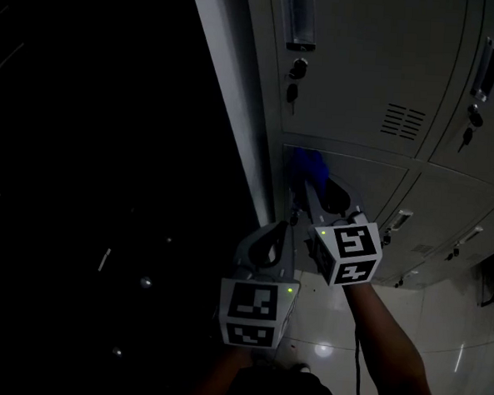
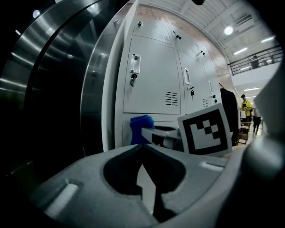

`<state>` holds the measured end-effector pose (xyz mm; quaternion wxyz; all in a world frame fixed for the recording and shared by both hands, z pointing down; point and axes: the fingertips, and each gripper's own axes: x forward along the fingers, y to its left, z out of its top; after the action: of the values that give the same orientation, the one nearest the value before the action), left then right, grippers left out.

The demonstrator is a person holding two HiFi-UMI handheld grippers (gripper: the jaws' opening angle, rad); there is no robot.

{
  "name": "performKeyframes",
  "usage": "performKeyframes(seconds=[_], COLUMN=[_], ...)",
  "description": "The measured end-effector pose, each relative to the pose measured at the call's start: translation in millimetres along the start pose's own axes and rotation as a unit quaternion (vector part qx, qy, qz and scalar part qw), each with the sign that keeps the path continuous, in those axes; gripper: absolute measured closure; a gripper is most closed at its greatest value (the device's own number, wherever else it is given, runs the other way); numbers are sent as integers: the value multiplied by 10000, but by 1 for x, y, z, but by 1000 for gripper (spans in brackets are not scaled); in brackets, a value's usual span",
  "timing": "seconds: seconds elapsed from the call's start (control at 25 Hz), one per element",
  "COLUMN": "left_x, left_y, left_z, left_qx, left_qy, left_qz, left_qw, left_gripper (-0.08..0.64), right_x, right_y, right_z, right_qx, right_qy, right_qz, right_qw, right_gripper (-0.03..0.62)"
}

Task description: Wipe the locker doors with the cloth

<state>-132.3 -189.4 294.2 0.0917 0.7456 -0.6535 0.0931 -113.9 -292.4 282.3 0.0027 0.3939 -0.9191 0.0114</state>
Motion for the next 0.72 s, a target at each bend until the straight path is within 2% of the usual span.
performKeyframes(seconds=[0.2, 0.32, 0.56, 0.72], left_x=[12, 18, 25, 25], left_y=[-20, -35, -52, -55], left_z=[0, 1, -1, 3], left_qx=[-278, -277, -308, -330], left_qy=[-77, -82, -60, -60], left_qz=[-186, -268, -314, -246], left_qw=[9994, 9992, 9990, 9991], left_gripper=[557, 557, 557, 557], right_x=[-33, -52, -85, -104], right_y=[-39, -62, -105, -130], right_z=[0, -3, -6, -6], right_qx=[-184, -261, -187, 52], right_qy=[-86, -49, -28, -115], right_qz=[-341, -515, -877, -1169], right_qw=[9992, 9983, 9960, 9931], right_gripper=[529, 529, 529, 529])
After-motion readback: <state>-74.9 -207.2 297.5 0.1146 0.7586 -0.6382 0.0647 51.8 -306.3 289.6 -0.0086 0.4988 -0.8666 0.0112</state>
